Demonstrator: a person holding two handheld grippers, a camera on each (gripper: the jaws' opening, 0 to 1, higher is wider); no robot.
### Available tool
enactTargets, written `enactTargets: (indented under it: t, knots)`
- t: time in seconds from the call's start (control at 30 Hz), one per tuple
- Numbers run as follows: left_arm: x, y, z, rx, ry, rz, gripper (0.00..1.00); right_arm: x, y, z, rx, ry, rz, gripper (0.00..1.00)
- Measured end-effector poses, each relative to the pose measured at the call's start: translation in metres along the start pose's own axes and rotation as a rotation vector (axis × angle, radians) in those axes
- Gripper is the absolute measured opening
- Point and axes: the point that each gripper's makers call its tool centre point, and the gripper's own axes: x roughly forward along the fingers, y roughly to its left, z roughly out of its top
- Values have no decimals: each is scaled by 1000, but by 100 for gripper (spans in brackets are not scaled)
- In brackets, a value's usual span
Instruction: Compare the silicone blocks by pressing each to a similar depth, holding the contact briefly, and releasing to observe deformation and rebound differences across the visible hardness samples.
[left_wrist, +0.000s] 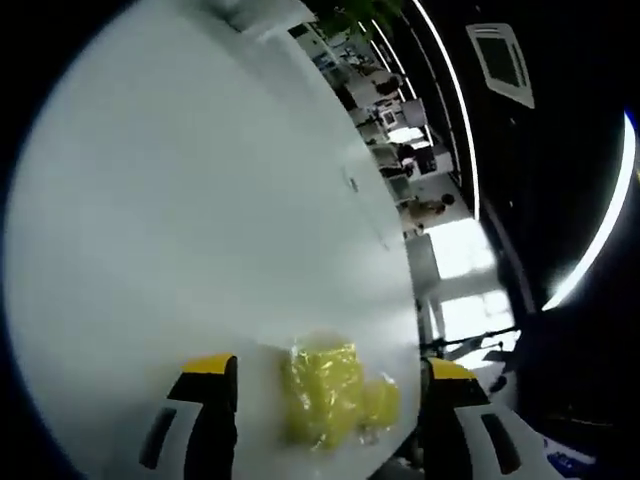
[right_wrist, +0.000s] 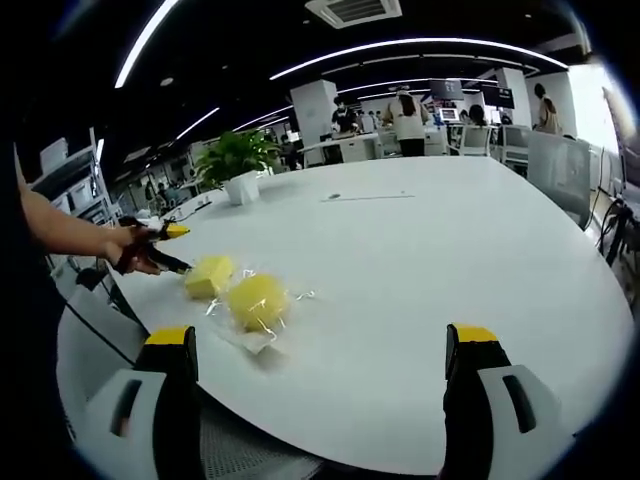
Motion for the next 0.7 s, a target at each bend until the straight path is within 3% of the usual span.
enactTargets:
  t: [0.1,0.27,0.37,0.43,0.53,0.63,0.7]
  knots:
    - [1,1,-6,8,32,10,64,-1,-1,1,-1,1,-1,97]
    - [6,4,-10,73,78,52,58,-1,-2,1,-1,4,-1,97]
    - [7,7,-10,82,88,81,46,0,-1,0,0,7,3,97]
    - [7,17,-5,81,64,152,40,0,0,0,-2,9,4,97]
    - [10,19,-2,93,65,152,29,-1,-1,1,2,4,2,97]
    - [11,22,-9,126,107,172,27,-2,-2,0,4,7,1,97]
    - [11,21,-8,129,101,162,25,-2,-1,-2,5,12,0,97]
